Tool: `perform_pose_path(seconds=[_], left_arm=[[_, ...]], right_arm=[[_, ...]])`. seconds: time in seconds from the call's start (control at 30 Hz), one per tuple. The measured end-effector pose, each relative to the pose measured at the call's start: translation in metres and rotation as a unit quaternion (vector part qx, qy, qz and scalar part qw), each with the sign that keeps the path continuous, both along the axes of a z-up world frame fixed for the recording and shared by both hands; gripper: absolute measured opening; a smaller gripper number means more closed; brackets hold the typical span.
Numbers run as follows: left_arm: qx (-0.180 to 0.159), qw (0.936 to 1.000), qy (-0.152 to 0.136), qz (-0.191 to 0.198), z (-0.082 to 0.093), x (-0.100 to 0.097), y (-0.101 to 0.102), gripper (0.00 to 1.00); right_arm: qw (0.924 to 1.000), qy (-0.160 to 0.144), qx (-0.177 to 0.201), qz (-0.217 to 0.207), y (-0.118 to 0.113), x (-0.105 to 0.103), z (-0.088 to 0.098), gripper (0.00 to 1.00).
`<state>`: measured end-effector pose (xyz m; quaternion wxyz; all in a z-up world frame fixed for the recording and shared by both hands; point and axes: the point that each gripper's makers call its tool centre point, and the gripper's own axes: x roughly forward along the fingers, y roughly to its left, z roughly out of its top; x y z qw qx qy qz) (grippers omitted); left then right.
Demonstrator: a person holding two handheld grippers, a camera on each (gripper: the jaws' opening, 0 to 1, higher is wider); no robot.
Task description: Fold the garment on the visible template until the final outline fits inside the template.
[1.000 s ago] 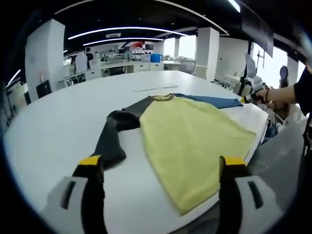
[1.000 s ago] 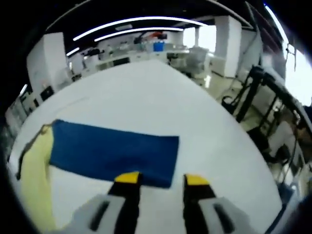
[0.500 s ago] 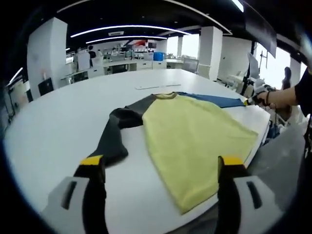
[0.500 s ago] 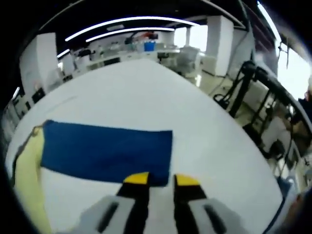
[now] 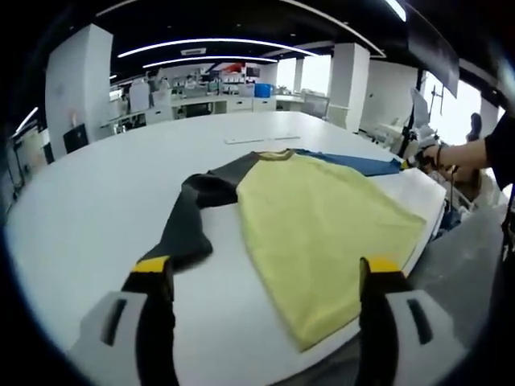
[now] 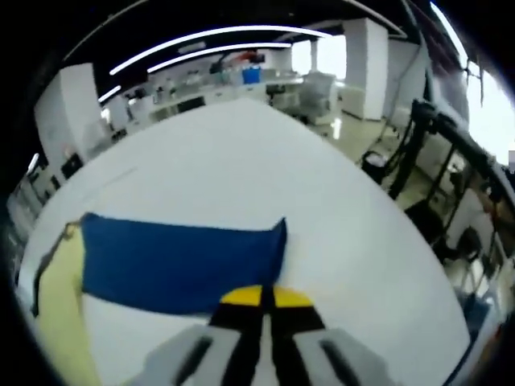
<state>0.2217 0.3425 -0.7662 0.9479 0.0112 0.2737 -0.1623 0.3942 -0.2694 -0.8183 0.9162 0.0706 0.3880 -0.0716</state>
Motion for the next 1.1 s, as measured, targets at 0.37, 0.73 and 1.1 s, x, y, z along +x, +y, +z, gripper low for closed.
perform_pose_path(seconds=[0.37,0.73,1.1], left_arm=[[0.000,1.0000,0.001,-0.002,-0.003,0.002,0.000,0.97],[0.000,1.0000,-0.001,0.003,-0.002,0.001,0.007,0.99],[0.004,0.9999,-0.001,-0.011,-0.001,-0.001,0.002,0.99]], right_arm=[[0.9992,-0.040,0.002,-0.001,-0.013,0.035,0.033,0.00],[0.9972,-0.061,0.038,-0.020,-0.013,0.049,0.042,0.00],[0.9945,-0.086,0.060,-0.010,-0.004,0.063,0.063,0.00]])
